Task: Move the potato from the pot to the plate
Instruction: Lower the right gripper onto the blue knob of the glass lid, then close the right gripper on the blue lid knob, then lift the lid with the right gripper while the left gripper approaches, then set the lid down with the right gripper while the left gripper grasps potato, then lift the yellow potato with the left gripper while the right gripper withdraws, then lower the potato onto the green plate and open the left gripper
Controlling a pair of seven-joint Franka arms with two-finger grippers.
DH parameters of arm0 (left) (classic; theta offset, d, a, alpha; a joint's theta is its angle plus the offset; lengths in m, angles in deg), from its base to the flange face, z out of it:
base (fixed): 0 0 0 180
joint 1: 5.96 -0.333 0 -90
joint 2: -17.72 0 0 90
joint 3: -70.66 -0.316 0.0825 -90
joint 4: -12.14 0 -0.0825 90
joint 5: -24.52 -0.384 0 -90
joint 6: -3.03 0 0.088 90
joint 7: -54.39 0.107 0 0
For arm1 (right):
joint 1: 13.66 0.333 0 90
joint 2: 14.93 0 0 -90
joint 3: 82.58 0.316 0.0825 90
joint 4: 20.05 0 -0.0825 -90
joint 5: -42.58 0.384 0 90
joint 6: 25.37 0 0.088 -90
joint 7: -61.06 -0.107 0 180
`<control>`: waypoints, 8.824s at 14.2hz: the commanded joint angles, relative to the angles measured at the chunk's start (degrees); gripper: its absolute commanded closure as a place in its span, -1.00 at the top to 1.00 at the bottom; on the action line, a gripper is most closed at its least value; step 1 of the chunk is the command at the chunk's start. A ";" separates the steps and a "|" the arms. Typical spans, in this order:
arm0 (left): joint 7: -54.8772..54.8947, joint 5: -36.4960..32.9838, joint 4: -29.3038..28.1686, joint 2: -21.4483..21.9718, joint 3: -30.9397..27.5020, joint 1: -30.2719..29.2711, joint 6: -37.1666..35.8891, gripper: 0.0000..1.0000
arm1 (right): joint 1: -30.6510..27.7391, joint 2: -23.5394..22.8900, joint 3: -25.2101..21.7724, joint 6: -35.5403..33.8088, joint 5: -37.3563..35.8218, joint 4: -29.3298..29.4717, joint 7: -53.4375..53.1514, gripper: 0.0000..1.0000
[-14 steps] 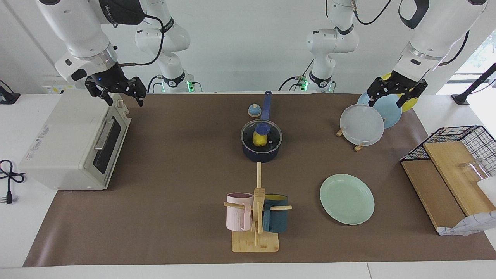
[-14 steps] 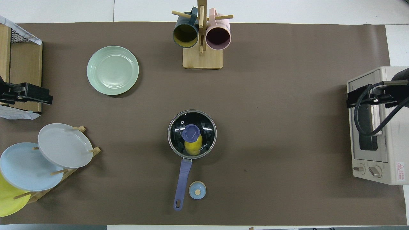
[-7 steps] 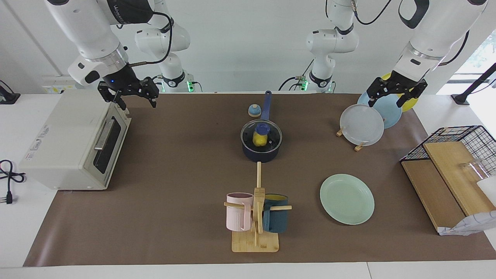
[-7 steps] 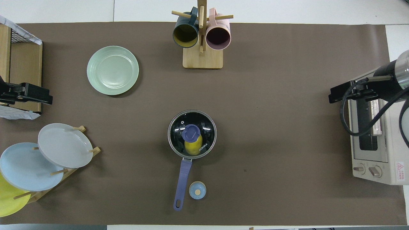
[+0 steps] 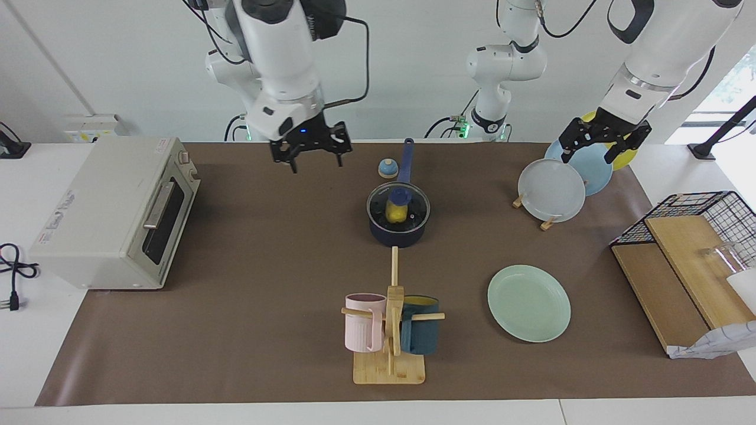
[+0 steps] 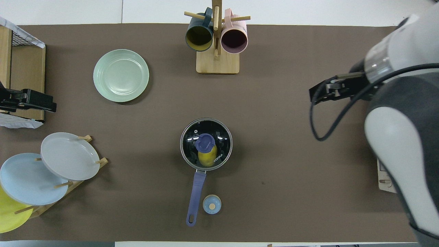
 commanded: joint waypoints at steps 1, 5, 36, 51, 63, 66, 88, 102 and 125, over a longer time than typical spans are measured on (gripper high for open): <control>-0.44 -0.92 -1.11 1.15 0.02 -0.13 -0.52 1.00 | 5.55 -4.63 0.07 6.01 -1.15 0.03 -9.32 1.00; -0.35 -0.92 -1.11 1.15 0.19 -0.13 -0.52 1.00 | 11.02 1.75 0.07 22.51 -1.41 -20.05 -13.48 1.00; -0.44 -0.92 -1.11 1.15 0.02 -0.13 -0.60 1.00 | 13.13 -2.19 0.07 40.23 -7.03 -27.66 -10.49 0.78; -0.43 -0.92 -1.20 1.15 0.19 -0.04 0.36 1.00 | 11.91 -3.32 -0.02 31.65 -7.03 -19.35 -8.48 -0.42; -33.54 0.57 -19.09 2.21 1.33 25.68 22.10 1.00 | -18.93 -1.05 -0.10 24.22 -4.05 -21.14 36.07 -0.42; -36.73 0.83 -21.68 -6.11 1.33 32.73 31.72 1.00 | -24.55 1.93 -0.02 31.84 -3.96 -31.49 41.26 -0.41; -38.14 7.16 -28.36 -14.23 1.33 36.70 44.40 1.00 | -30.90 -0.43 -0.10 43.66 -0.09 -39.97 49.54 0.70; -37.44 7.07 -7.40 -12.03 1.07 28.11 19.21 -1.00 | -28.26 4.31 0.16 5.45 -5.25 -12.48 31.35 1.00; -5.09 0.92 10.49 -35.07 0.63 2.25 27.26 1.00 | -24.39 12.14 -2.65 -3.11 -4.84 -15.36 19.83 1.00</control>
